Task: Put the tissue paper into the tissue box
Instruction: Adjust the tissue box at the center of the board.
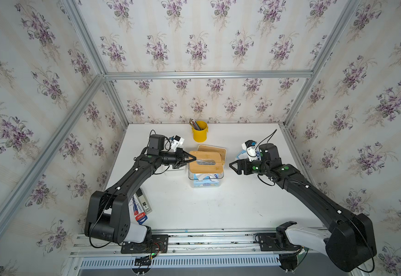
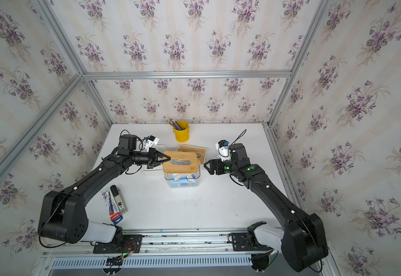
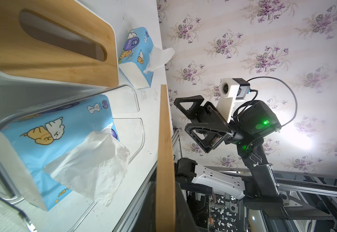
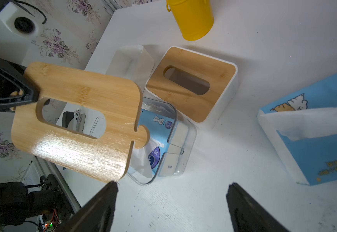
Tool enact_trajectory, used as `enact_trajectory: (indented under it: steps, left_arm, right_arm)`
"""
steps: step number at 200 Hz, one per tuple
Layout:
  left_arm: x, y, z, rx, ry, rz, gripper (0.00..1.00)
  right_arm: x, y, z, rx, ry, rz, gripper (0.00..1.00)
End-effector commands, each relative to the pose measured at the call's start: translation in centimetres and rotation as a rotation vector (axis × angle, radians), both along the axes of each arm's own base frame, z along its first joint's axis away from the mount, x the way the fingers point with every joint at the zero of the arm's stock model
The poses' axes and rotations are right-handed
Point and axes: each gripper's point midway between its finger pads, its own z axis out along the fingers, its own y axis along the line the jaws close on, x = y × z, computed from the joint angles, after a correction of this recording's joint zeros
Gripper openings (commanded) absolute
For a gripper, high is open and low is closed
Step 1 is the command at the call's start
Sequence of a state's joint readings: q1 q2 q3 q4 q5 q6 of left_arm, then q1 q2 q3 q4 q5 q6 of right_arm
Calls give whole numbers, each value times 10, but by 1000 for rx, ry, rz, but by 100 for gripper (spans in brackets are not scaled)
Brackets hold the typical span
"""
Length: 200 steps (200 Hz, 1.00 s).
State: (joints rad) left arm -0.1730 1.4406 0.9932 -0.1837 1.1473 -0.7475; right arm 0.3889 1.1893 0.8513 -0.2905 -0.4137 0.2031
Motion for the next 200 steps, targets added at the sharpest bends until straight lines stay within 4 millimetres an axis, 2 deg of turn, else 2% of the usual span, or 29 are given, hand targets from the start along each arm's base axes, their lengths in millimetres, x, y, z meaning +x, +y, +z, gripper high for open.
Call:
enact_trajectory:
  steps: [1,17,20,29,57,89,112,138,161,165,181,200]
  left_arm:
    - [-1,8,8,13,-33,0,0]
    - [2,13,10,14,-34,15,0]
    - [-1,14,20,10,-62,16,0]
    - [-4,14,23,12,-72,8,0]
    - [-17,17,17,77,-81,-37,0]
    - [-24,-4,15,-27,-118,-94,0]
    - [-9,5,14,-4,-130,-2,0]
    - [2,13,30,-15,-156,55,0]
    - [13,33,48,-18,-185,125,0]
    - [15,36,51,-16,-190,133,0]
    - [21,46,57,3,-194,163,0]
    - [30,58,61,15,-193,214,0]
  right_arm:
    - [-11,6,-3,-29,-21,68,80]
    - [-17,12,-5,-44,-22,93,77]
    - [-17,13,-6,-46,-21,93,76]
    - [-17,13,-7,-53,-16,92,76]
    - [-9,3,-12,-107,-29,42,77]
    - [-9,12,-13,-78,-19,75,77]
    - [-23,26,-7,-18,-13,182,72]
    - [-41,41,10,36,-87,278,69]
    - [-36,46,17,10,-174,264,62]
    - [-42,57,17,9,-189,296,61]
    - [-39,72,20,-9,-234,324,59]
    - [-36,88,10,-53,-247,362,55]
